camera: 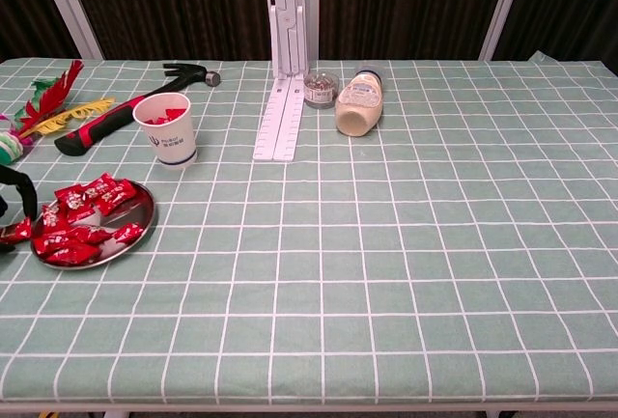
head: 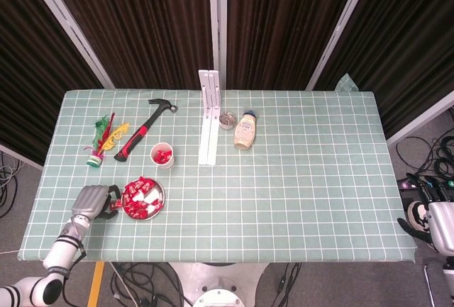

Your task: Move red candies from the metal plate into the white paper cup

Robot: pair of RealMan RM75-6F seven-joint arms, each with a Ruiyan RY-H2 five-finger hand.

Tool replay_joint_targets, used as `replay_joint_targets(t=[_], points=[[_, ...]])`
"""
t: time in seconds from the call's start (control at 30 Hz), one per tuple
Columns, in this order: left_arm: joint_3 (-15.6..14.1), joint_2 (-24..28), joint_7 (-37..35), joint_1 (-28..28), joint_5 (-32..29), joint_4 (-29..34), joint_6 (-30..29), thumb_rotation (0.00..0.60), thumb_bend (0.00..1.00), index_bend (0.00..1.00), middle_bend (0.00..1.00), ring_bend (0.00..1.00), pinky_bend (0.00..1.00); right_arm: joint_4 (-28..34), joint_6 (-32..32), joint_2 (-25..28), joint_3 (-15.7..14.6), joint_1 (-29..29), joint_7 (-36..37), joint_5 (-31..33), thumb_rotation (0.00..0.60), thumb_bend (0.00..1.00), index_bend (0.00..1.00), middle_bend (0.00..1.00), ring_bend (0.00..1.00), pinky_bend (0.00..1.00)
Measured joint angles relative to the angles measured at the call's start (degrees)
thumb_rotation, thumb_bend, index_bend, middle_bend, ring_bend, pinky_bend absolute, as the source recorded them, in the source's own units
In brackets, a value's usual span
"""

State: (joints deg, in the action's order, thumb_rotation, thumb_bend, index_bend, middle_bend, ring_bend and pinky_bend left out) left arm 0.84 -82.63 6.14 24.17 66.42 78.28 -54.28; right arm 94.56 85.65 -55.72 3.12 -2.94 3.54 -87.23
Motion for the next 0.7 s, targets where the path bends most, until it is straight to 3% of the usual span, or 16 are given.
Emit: replay_joint_targets(t=[0.17,0.33,0.47,0.7], points=[[0.1,-1.0,-1.1,-0.2,0.5,-1.5,0.1,0.6,0.32,0.59,0.9,0.88,1.0,0.2,-0.2,0.0,0.0,-0.1,-0.3,0.0,0.6,0.08,0.12,0.24,0.13,0.41],[0.4,-1.9,-2.6,-0.6,1.4,-3.1,-0.6,0.6,0.42,0.66,0.91,0.89,1.0,0.5,-0.1,0.1,0.0,-0.1,-0.5,0.1,0.6,0.08,0.12,0.24,0.13,0.41],[0.9,-1.3,-3.8,-0.9,2.9,-2.7,-2.1,0.6,0.44,0.68,0.91,0.89,1.0,0.5,0.0,0.1,0.0,0.0,-0.6,0.0,0.6,0.08,0.12,0.24,0.13,0.41],[4.7,2.9,-4.8,0.8,6.0,2.1,-5.4,0.6,0.44,0.67,0.91,0.89,1.0,0.4,-0.4,-0.1,-0.1,-0.2,-0.6,-0.1,0.6,0.08,0.12,0.24,0.13,0.41]])
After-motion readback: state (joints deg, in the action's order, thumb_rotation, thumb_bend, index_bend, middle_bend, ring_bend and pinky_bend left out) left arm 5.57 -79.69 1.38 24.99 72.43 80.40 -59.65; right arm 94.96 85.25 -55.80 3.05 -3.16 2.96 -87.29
